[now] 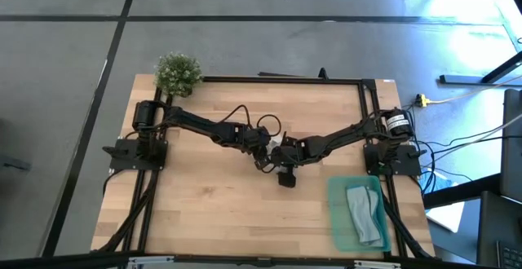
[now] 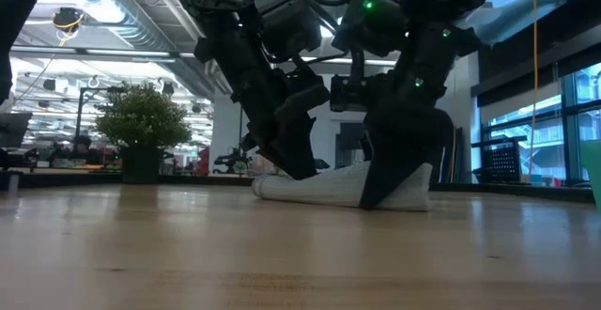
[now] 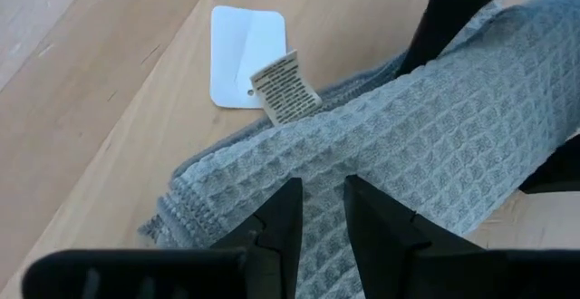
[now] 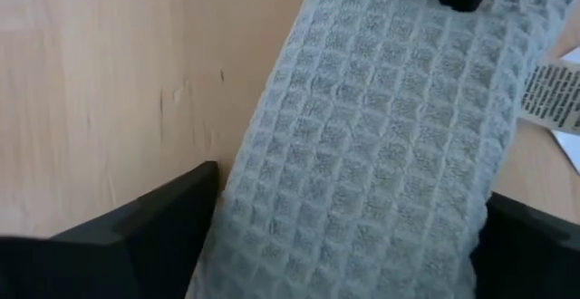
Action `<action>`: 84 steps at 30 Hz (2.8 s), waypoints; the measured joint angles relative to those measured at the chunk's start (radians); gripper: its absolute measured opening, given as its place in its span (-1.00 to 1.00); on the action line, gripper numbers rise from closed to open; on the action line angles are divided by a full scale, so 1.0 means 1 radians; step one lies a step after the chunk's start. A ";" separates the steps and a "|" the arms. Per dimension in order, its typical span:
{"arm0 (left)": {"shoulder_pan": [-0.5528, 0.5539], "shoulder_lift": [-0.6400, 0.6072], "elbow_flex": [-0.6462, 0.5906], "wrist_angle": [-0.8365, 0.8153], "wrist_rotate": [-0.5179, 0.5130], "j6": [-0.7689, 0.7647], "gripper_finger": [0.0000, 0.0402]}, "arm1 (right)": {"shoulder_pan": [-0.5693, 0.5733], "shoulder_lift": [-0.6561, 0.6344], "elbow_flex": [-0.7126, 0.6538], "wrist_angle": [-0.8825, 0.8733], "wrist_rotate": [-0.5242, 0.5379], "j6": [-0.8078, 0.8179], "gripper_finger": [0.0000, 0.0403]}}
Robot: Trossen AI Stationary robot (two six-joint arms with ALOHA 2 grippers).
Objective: Roll microfiber towels into tight, uniform cylinder then place into a basket
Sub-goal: Put the rolled gray towel into the green bin
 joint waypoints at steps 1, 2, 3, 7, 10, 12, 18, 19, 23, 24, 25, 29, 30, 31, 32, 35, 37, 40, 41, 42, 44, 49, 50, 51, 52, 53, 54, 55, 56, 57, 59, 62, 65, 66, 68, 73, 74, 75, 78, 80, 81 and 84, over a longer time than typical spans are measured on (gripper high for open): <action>0.000 0.000 0.000 0.000 0.000 0.000 -0.59 | 0.000 0.000 0.000 0.000 -0.001 -0.001 0.86; 0.000 0.000 0.000 0.000 0.001 0.000 -0.59 | 0.001 0.000 0.000 -0.001 -0.001 -0.001 0.81; 0.000 0.000 0.000 0.000 0.001 0.000 -0.59 | 0.001 0.000 0.000 -0.002 -0.002 -0.002 0.76; 0.000 0.000 0.000 0.001 0.001 0.000 -0.59 | 0.001 -0.001 0.000 -0.005 -0.004 -0.006 0.50; 0.000 0.000 0.000 0.002 -0.002 -0.001 -0.59 | 0.002 -0.001 0.000 -0.005 -0.005 -0.008 0.26; 0.000 0.000 0.000 0.003 -0.002 -0.003 -0.59 | 0.002 -0.002 0.000 -0.005 -0.005 -0.008 0.10; 0.001 0.000 0.000 0.003 -0.002 -0.014 -0.59 | 0.001 -0.002 0.000 0.000 -0.003 -0.008 -0.38; 0.001 0.000 0.000 0.003 -0.002 -0.015 -0.59 | 0.001 -0.002 0.000 0.000 -0.002 -0.008 -0.46; 0.001 0.000 0.000 0.003 0.014 -0.014 -0.59 | 0.001 -0.002 0.000 0.000 0.000 -0.008 -0.76; 0.001 0.000 0.000 0.005 0.020 -0.014 -0.59 | 0.001 -0.003 0.000 0.001 0.000 -0.008 -0.80; 0.001 0.000 0.000 0.006 0.026 -0.014 -0.59 | 0.001 -0.002 0.000 0.001 0.000 -0.007 -0.80; 0.002 0.000 0.000 0.001 0.037 -0.041 -0.59 | 0.000 -0.002 0.000 0.002 -0.001 -0.005 -0.80; 0.002 0.000 0.000 0.001 0.037 -0.041 -0.59 | 0.000 -0.002 0.000 0.002 -0.001 -0.005 -0.80; 0.002 0.000 0.000 0.001 0.036 -0.041 -0.59 | 0.000 -0.002 0.000 0.002 -0.001 -0.005 -0.80; 0.002 0.000 0.000 0.000 0.036 -0.041 -0.59 | 0.000 -0.002 0.000 0.002 -0.001 -0.005 -0.80; 0.002 0.000 0.000 0.001 0.035 -0.036 -0.59 | 0.000 -0.002 0.000 0.003 -0.001 -0.003 -0.79; 0.003 0.000 0.000 0.002 0.040 -0.024 -0.59 | 0.000 -0.002 0.000 0.003 -0.001 -0.002 -0.78; 0.017 -0.025 -0.002 -0.007 0.094 -0.017 -0.61 | -0.006 -0.002 0.000 0.003 -0.021 -0.003 -0.79; 0.021 -0.041 -0.001 -0.003 0.113 -0.016 -0.61 | -0.011 -0.002 0.000 0.003 -0.045 -0.004 -0.79; 0.026 -0.062 -0.001 -0.009 0.124 -0.016 -0.61 | -0.018 -0.002 0.000 0.003 -0.068 -0.004 -0.79; 0.033 -0.104 0.000 -0.026 0.129 -0.014 -0.60 | -0.027 -0.002 0.000 0.003 -0.081 -0.004 -0.80; 0.043 -0.240 0.000 -0.109 0.088 0.017 -0.61 | -0.052 -0.023 -0.002 -0.004 -0.097 -0.004 -0.80; 0.043 -0.268 0.000 -0.130 0.071 0.025 -0.61 | -0.056 -0.033 -0.004 -0.016 -0.096 -0.004 -0.80; 0.042 -0.295 0.000 -0.147 0.060 0.038 -0.61 | -0.059 -0.047 -0.006 -0.032 -0.092 -0.003 -0.80; 0.041 -0.320 0.000 -0.175 0.055 0.043 -0.61 | -0.063 -0.063 -0.006 -0.049 -0.087 -0.003 -0.80; 0.038 -0.345 0.000 -0.197 0.051 0.044 -0.61 | -0.065 -0.081 -0.006 -0.061 -0.085 0.001 -0.80; 0.034 -0.371 0.000 -0.214 0.050 0.043 -0.60 | -0.067 -0.104 -0.005 -0.081 -0.077 0.007 -0.80; 0.031 -0.396 0.000 -0.239 0.048 0.042 -0.60 | -0.070 -0.123 -0.004 -0.111 -0.071 0.018 -0.80; 0.026 -0.418 0.000 -0.252 0.039 0.042 -0.60 | -0.071 -0.139 -0.004 -0.134 -0.062 0.028 -0.80; 0.018 -0.441 0.000 -0.261 0.026 0.042 -0.60 | -0.071 -0.158 -0.004 -0.152 -0.052 0.041 -0.80; 0.003 -0.480 0.000 -0.289 -0.013 0.040 -0.61 | -0.071 -0.201 -0.005 -0.194 -0.039 0.073 -0.80; -0.023 -0.532 0.000 -0.316 -0.072 0.035 -0.61 | -0.065 -0.271 -0.002 -0.269 -0.023 0.156 -0.80; -0.048 -0.569 0.000 -0.334 -0.107 0.035 -0.60 | -0.033 -0.348 -0.003 -0.352 0.028 0.261 -0.80; -0.053 -0.573 0.000 -0.324 -0.112 0.035 -0.60 | -0.017 -0.376 -0.002 -0.378 0.052 0.305 -0.80; -0.060 -0.588 0.000 -0.346 -0.114 0.035 -0.61 | 0.016 -0.433 -0.002 -0.451 0.082 0.400 -0.80; -0.078 -0.594 0.000 -0.352 -0.126 0.036 -0.60 | 0.133 -0.554 -0.002 -0.611 0.133 0.697 -0.80; -0.081 -0.594 0.000 -0.350 -0.127 0.037 -0.60 | 0.163 -0.569 -0.002 -0.638 0.138 0.756 -0.80; -0.081 -0.595 0.000 -0.354 -0.127 0.045 -0.59 | 0.194 -0.584 -0.002 -0.657 0.138 0.803 -0.80; -0.085 -0.595 0.000 -0.364 -0.126 0.067 -0.59 | 0.300 -0.624 -0.001 -0.687 0.140 0.941 -0.80; -0.083 -0.595 0.000 -0.359 -0.127 0.069 -0.59 | 0.368 -0.635 -0.001 -0.717 0.141 1.045 -0.80; -0.082 -0.595 0.000 -0.361 -0.127 0.072 -0.59 | 0.400 -0.639 -0.001 -0.730 0.140 1.097 -0.80; -0.082 -0.595 0.000 -0.360 -0.127 0.107 -0.61 | 0.495 -0.641 -0.001 -0.791 0.128 1.251 -0.80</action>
